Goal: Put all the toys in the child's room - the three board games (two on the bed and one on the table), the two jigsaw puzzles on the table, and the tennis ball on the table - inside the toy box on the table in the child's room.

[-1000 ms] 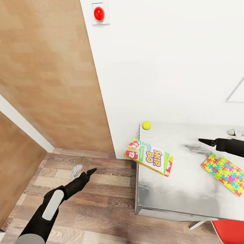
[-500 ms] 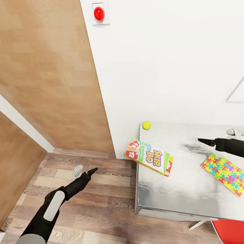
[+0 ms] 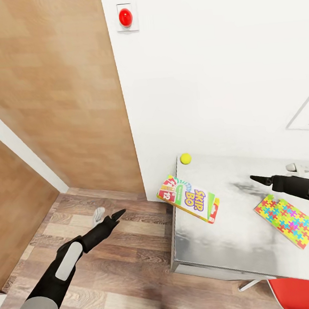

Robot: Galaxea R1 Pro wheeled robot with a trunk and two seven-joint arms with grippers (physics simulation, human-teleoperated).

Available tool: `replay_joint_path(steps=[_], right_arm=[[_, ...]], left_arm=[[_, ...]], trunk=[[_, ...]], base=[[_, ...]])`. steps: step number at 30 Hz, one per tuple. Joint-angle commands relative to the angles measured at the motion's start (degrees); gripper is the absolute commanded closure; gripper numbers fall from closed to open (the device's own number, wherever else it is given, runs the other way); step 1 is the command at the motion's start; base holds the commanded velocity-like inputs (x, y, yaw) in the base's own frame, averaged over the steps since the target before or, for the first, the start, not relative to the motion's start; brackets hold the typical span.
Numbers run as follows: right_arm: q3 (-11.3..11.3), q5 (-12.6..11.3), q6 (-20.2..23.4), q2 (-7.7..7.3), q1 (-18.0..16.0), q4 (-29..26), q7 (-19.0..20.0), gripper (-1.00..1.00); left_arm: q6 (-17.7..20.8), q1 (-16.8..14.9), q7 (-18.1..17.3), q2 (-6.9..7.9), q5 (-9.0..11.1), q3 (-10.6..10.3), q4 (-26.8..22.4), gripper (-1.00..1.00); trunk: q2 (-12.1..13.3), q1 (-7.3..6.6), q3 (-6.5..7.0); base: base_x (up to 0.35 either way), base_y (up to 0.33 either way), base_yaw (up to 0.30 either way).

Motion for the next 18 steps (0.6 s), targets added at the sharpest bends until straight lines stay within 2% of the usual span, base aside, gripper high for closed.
replay_joint_path(steps=[1, 7, 18], right_arm=[[0.0, 0.6, 0.3, 0.02, -0.1, -0.1, 0.6, -1.00], [0.0, 0.6, 0.3, 0.05, -0.1, -0.1, 0.6, -1.00], [0.0, 0.7, 0.3, 0.06, 0.0, -0.1, 0.6, -1.00]], left_arm=[[0.3, 0.0, -1.2, 0.04, 0.5, -0.1, 0.0, -1.00], [0.3, 0.0, -5.1, 0.06, 0.5, -0.1, 0.0, -1.00], [0.3, 0.1, -7.4, 0.07, 0.5, -0.1, 0.0, -1.00]], trunk=[[-0.1, 0.03, -0.09], [-0.1, 0.03, -0.09], [-0.1, 0.03, -0.09]], base=[[0.000, 0.000, 0.000], [0.000, 0.000, 0.000], [0.000, 0.000, 0.000]])
